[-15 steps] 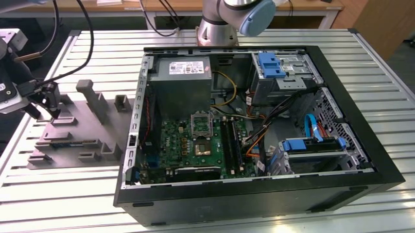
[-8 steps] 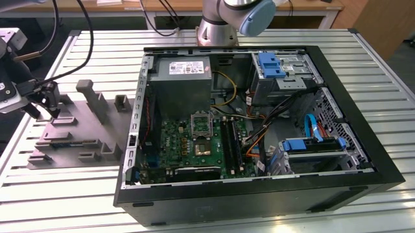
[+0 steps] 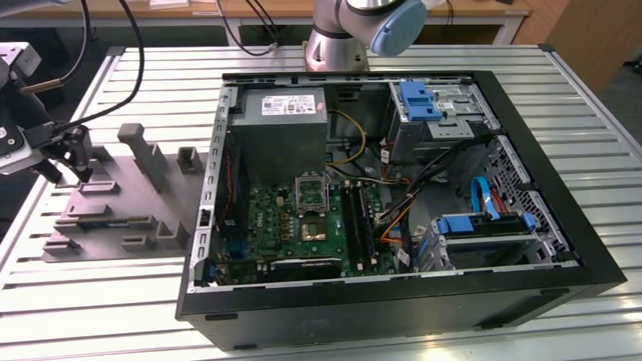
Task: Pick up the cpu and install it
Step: 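Pick up the cpu and move it towards the insertion slot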
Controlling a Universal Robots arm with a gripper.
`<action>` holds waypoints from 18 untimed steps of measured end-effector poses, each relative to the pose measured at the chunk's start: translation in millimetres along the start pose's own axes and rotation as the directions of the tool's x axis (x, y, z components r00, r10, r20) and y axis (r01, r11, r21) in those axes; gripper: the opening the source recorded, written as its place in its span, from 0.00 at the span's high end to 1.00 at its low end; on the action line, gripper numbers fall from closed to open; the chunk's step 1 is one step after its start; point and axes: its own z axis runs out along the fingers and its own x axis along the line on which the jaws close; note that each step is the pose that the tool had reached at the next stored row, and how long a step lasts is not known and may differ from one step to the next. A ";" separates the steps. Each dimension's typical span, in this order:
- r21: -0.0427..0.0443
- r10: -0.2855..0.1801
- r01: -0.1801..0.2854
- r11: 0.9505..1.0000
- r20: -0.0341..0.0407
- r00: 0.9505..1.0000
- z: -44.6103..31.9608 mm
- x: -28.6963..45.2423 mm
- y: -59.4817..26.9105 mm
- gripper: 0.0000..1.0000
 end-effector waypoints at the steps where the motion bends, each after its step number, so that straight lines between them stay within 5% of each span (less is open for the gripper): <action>1: 0.000 0.000 0.000 1.000 0.000 1.000 -0.3 0.0 0.0 0.53; 18: 0.000 0.000 0.000 1.000 0.000 1.000 -4.1 0.0 0.2 0.53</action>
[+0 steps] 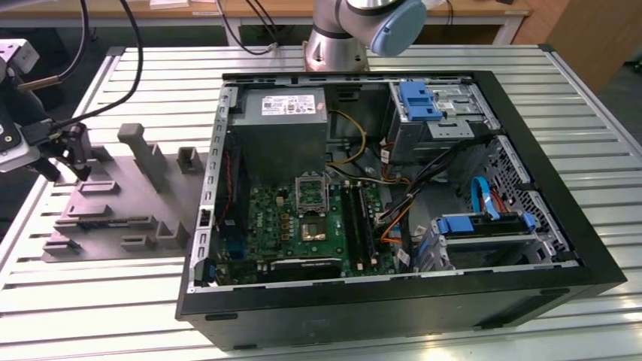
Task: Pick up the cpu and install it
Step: 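Pick up the cpu and move it towards the insertion slot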
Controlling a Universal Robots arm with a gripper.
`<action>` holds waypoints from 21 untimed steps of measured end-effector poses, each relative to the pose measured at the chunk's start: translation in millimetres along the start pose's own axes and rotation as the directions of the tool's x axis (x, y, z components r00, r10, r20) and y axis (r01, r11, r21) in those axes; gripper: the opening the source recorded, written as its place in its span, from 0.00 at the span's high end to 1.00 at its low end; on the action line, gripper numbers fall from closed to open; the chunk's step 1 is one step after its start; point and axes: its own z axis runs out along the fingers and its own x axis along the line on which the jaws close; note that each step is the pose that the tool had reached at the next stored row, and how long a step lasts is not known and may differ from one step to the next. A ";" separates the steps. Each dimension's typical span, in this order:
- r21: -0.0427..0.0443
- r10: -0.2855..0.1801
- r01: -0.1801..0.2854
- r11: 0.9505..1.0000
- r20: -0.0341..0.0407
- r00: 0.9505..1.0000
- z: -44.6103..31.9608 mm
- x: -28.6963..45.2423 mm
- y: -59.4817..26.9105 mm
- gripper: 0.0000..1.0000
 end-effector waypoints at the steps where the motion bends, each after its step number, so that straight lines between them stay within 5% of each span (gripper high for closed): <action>1: 0.000 0.000 0.000 1.000 0.000 1.000 -0.3 0.0 0.0 0.53; 21: 0.000 0.000 0.000 1.000 0.000 1.000 -8.2 -0.1 0.4 0.53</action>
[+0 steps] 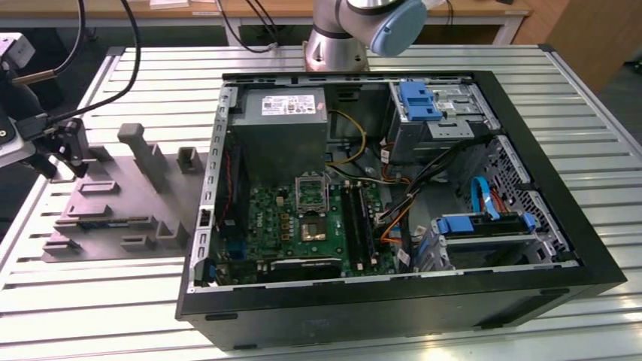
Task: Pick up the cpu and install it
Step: 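Pick up the cpu and move it towards the insertion slot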
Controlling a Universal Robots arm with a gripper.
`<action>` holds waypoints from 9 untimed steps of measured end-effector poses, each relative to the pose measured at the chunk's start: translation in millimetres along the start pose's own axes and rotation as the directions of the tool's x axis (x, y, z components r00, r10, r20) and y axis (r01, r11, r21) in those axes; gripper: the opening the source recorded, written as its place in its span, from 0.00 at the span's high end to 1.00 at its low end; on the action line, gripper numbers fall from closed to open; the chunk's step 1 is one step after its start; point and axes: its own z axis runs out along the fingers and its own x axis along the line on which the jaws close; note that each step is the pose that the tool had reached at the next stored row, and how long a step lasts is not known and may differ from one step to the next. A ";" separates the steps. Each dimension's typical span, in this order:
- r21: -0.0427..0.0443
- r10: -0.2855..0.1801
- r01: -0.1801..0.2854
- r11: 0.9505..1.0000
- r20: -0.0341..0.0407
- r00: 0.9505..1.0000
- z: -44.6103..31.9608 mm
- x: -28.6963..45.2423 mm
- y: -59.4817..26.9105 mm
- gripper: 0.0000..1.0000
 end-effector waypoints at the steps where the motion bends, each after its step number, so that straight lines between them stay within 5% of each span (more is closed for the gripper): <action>1: 0.000 0.000 0.000 1.000 0.000 1.000 -0.3 0.0 0.0 0.53; 9: 0.000 0.000 0.000 1.000 0.000 1.000 -1.9 0.0 0.1 0.53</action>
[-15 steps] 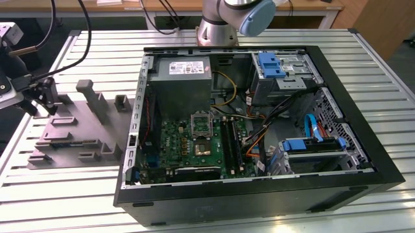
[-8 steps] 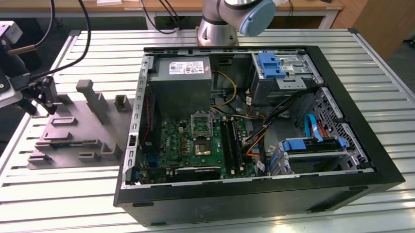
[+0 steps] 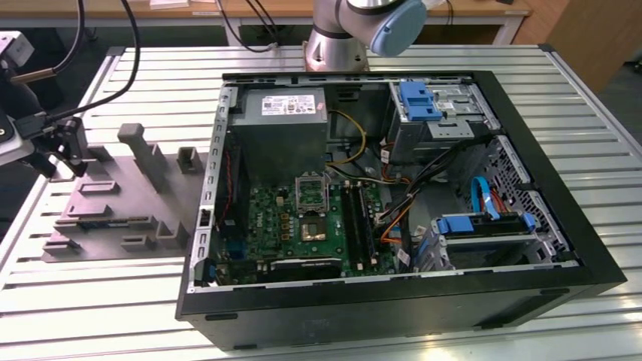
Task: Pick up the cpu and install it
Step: 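Pick up the cpu and move it towards the insertion slot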
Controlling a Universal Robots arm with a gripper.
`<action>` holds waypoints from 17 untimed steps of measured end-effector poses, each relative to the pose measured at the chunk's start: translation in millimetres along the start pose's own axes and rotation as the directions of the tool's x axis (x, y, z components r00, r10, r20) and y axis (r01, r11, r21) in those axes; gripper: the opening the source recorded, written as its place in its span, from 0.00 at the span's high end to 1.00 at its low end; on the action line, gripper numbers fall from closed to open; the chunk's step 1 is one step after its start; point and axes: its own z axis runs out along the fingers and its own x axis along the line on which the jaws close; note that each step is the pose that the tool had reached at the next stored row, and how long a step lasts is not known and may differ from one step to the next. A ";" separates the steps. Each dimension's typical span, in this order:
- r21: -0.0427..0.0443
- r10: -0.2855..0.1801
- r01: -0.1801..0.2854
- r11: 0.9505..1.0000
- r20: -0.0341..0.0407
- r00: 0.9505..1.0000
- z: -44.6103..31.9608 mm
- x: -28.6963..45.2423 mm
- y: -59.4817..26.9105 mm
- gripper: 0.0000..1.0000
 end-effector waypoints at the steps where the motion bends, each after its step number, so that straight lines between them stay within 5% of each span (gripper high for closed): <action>1: 0.000 0.000 0.000 1.000 0.000 1.000 -0.3 0.0 0.0 0.53; 17: 0.000 0.003 -0.003 1.000 0.000 1.000 -6.2 0.0 0.3 0.53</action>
